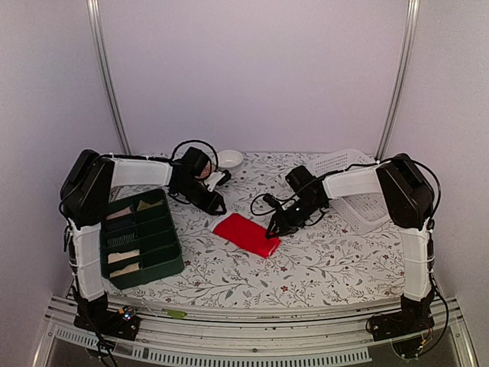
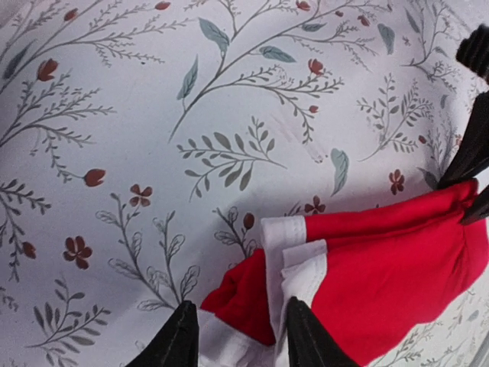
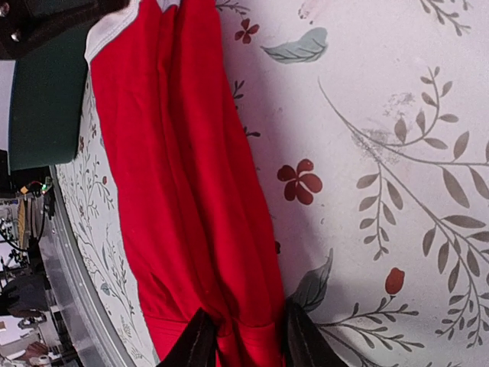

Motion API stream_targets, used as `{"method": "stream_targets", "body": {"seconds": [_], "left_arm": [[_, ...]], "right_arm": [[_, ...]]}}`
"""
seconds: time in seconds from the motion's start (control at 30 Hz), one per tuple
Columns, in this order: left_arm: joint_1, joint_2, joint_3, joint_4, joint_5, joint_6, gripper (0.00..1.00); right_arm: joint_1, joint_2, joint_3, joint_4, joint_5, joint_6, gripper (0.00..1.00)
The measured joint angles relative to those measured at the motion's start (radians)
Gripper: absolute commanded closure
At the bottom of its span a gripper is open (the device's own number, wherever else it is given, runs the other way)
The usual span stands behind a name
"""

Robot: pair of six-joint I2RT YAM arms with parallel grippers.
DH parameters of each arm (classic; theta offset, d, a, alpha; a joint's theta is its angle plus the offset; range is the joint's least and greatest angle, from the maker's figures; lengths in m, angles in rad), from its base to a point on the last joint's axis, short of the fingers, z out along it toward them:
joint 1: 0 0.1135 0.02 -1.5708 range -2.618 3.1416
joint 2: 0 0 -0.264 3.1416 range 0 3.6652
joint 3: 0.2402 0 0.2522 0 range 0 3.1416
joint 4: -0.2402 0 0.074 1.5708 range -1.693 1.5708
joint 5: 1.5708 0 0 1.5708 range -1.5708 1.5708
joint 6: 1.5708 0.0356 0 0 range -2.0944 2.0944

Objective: Roll the underwear
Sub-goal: Rotate the underwear at the center of the board.

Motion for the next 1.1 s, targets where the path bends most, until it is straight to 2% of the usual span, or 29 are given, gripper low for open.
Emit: {"method": "stream_targets", "body": {"seconds": [0.07, 0.13, 0.27, 0.4, 0.53, 0.83, 0.9, 1.1], "left_arm": [[0.004, -0.050, -0.021, -0.017, -0.029, -0.007, 0.57], [0.008, -0.110, -0.043, -0.037, -0.053, -0.013, 0.57], [0.011, -0.233, -0.090, -0.071, -0.089, -0.022, 0.60], [0.006, -0.273, -0.149, -0.106, -0.101, -0.024, 0.65], [-0.016, -0.241, -0.180, -0.156, -0.121, -0.021, 0.69], [-0.103, -0.084, -0.127, -0.187, -0.126, -0.009, 0.76], [-0.107, -0.064, -0.103, -0.187, -0.121, -0.010, 0.76], [-0.108, -0.050, -0.094, -0.185, -0.113, -0.007, 0.75]], "right_arm": [[0.000, 0.000, -0.001, -0.006, -0.001, -0.008, 0.86], [0.000, 0.000, -0.005, -0.013, -0.005, -0.013, 0.89], [0.000, 0.000, -0.040, -0.008, -0.039, -0.012, 0.91], [-0.005, -0.015, -0.094, 0.021, -0.095, -0.004, 0.92], [-0.004, -0.053, -0.175, 0.039, -0.147, 0.024, 0.86], [0.037, -0.096, -0.284, 0.067, -0.238, 0.069, 0.82], [0.045, -0.097, -0.295, 0.076, -0.253, 0.079, 0.73], [0.051, -0.119, -0.311, 0.089, -0.268, 0.099, 0.62]]}}
